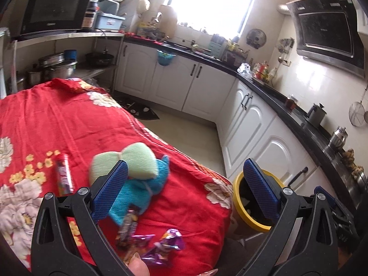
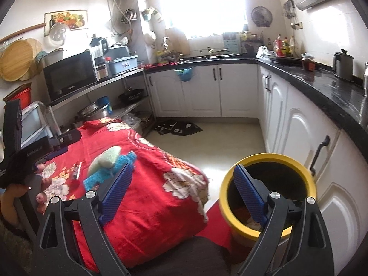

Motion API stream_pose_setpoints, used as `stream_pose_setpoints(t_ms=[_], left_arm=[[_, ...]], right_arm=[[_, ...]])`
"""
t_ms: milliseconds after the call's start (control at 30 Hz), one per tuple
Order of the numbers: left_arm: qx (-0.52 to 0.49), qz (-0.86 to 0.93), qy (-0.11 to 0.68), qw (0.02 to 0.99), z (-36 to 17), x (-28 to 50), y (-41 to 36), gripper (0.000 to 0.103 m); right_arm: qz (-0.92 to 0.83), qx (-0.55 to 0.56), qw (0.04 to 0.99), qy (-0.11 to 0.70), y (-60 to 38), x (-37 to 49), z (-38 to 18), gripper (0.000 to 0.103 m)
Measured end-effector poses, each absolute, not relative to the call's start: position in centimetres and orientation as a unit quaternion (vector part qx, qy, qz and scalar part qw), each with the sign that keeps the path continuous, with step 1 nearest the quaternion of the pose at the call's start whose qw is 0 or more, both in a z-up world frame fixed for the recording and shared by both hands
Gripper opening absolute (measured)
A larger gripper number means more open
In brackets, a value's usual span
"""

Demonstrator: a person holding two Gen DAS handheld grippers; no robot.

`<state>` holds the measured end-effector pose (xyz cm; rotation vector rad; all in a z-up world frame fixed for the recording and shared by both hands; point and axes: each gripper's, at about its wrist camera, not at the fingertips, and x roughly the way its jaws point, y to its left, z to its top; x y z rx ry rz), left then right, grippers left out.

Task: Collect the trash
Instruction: 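Move both open tools back to the candy wrappers on the bedspread, then grasp the brown snack bar with the left tool while the right tool grasps the purple wrapper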

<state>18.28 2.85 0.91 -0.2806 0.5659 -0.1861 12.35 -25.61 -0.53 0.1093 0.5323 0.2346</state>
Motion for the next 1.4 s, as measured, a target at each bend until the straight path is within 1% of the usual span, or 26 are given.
stream_pose_setpoints(t_ms=[533, 933, 1000, 1033, 1100, 1167, 1200, 1267, 1367, 1400], left_arm=[[-0.142, -0.055, 0.284, 0.947, 0.0, 16.5, 7.5, 0.092], [-0.132, -0.027, 0.329, 0.935, -3.0, 15.9, 10.9, 0.092], [-0.131, -0.028, 0.339, 0.931, -3.6, 15.9, 11.2, 0.092], [-0.131, -0.029, 0.343, 0.93, -3.8, 15.8, 11.2, 0.092], [-0.132, -0.035, 0.355, 0.925, -4.5, 15.8, 11.5, 0.089], [-0.135, -0.042, 0.368, 0.919, -5.2, 15.7, 11.8, 0.082], [-0.137, -0.045, 0.372, 0.917, -5.5, 15.7, 11.9, 0.08], [-0.146, -0.058, 0.385, 0.909, -6.1, 15.8, 12.1, 0.07], [-0.16, -0.074, 0.401, 0.899, -7.0, 15.9, 12.2, 0.062], [-0.163, -0.081, 0.406, 0.895, -7.3, 16.0, 12.2, 0.06]], right_arm=[[0.185, 0.024, 0.942, 0.281, -19.4, 12.1, -1.0, 0.087], [0.231, 0.023, 0.916, 0.326, -15.9, 13.0, -3.4, 0.086], [0.239, 0.019, 0.911, 0.336, -15.1, 13.3, -4.0, 0.084], [0.242, 0.017, 0.908, 0.342, -14.9, 13.5, -4.3, 0.08], [0.252, 0.014, 0.9, 0.355, -14.2, 13.8, -5.1, 0.075], [0.258, 0.013, 0.895, 0.365, -13.8, 14.0, -5.7, 0.068], [0.262, 0.013, 0.891, 0.37, -13.6, 14.1, -6.0, 0.066], [0.268, 0.016, 0.886, 0.379, -13.2, 14.4, -6.5, 0.06], [0.276, 0.022, 0.877, 0.393, -12.7, 14.8, -7.2, 0.055], [0.279, 0.024, 0.874, 0.398, -12.5, 15.0, -7.5, 0.053]])
